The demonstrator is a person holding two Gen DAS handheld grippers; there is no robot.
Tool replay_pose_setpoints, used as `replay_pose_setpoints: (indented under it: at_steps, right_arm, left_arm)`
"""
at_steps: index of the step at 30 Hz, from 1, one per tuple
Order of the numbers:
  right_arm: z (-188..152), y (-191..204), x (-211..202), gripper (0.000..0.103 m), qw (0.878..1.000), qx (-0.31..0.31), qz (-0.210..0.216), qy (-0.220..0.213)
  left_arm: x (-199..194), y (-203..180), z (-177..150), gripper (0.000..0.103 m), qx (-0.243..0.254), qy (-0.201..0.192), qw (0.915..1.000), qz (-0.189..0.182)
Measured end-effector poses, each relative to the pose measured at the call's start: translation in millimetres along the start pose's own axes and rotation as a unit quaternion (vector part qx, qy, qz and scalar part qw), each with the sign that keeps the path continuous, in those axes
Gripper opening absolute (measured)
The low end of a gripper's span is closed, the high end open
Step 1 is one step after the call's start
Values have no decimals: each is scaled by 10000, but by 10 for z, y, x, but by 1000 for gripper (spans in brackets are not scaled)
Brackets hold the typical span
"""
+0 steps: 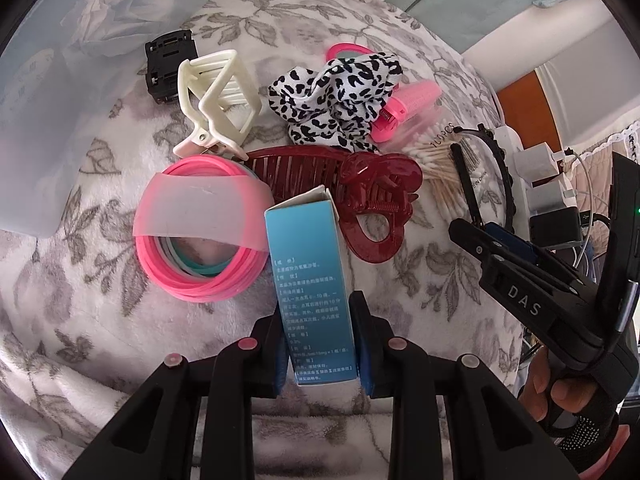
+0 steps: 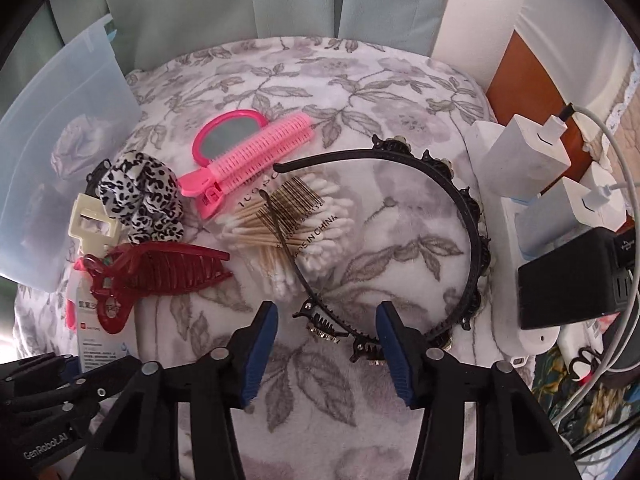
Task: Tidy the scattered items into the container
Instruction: 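Grasp the blue medicine box with the left gripper while the right grasps the black headband, then lift and carry the box and headband over the clear container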
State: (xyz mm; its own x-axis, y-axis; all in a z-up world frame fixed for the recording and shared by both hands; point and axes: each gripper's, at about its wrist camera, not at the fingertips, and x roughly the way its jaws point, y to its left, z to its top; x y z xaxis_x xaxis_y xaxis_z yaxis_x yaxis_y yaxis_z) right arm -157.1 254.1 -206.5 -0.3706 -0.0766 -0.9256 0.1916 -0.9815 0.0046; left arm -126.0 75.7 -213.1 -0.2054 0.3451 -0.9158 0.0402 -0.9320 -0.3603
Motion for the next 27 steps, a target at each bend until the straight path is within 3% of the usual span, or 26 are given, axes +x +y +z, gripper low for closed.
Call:
replay_pose_setpoints:
  at_steps: [7, 17, 27]
  right_arm:
    - [1, 3, 14, 32, 9999, -61, 137, 58]
    - [-137, -97, -396, 24, 9957, 627, 637, -246]
    - [-376, -68, -916, 17, 9774, 1374, 1469, -645]
  left_arm:
    - [-41, 13, -27, 28, 19, -26, 10000, 9]
    - [-250, -1, -84, 28, 130, -230, 9996, -69]
    - [-657, 21, -278, 26, 377, -566, 9973, -292]
